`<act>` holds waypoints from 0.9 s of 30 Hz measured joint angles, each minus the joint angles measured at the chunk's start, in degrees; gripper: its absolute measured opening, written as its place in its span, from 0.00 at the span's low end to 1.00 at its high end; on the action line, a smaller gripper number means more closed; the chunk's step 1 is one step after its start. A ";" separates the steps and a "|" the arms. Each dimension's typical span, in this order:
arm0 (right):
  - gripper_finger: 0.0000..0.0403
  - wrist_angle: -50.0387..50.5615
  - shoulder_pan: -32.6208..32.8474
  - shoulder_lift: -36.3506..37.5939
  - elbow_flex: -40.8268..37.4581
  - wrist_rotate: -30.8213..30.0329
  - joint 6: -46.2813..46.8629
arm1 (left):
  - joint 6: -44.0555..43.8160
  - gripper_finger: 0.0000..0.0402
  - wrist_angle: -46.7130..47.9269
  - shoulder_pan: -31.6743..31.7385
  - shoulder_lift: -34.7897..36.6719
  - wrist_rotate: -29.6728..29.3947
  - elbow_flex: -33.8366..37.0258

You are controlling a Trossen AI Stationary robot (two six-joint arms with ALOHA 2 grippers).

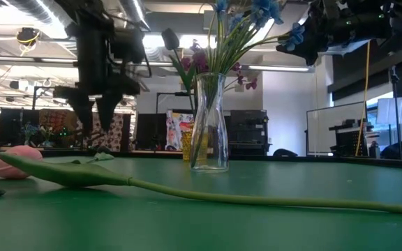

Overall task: Sort flowers into vase by color
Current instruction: Put the black flowers into the yellow vase

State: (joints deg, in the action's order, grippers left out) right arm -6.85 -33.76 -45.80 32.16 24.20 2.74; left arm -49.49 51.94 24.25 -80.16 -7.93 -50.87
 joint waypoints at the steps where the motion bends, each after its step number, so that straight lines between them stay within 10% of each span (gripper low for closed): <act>1: 0.40 0.05 0.00 0.00 0.00 0.29 0.00 | -0.06 0.48 -0.04 0.00 -1.19 0.49 0.07; 27: 0.40 1.07 -0.02 0.00 0.00 0.65 -1.53 | 3.61 0.48 -5.64 9.47 -15.22 6.85 0.11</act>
State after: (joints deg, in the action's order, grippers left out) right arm -5.78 -33.78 -45.80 32.16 24.85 1.21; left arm -45.89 46.30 33.72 -95.37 -1.08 -50.76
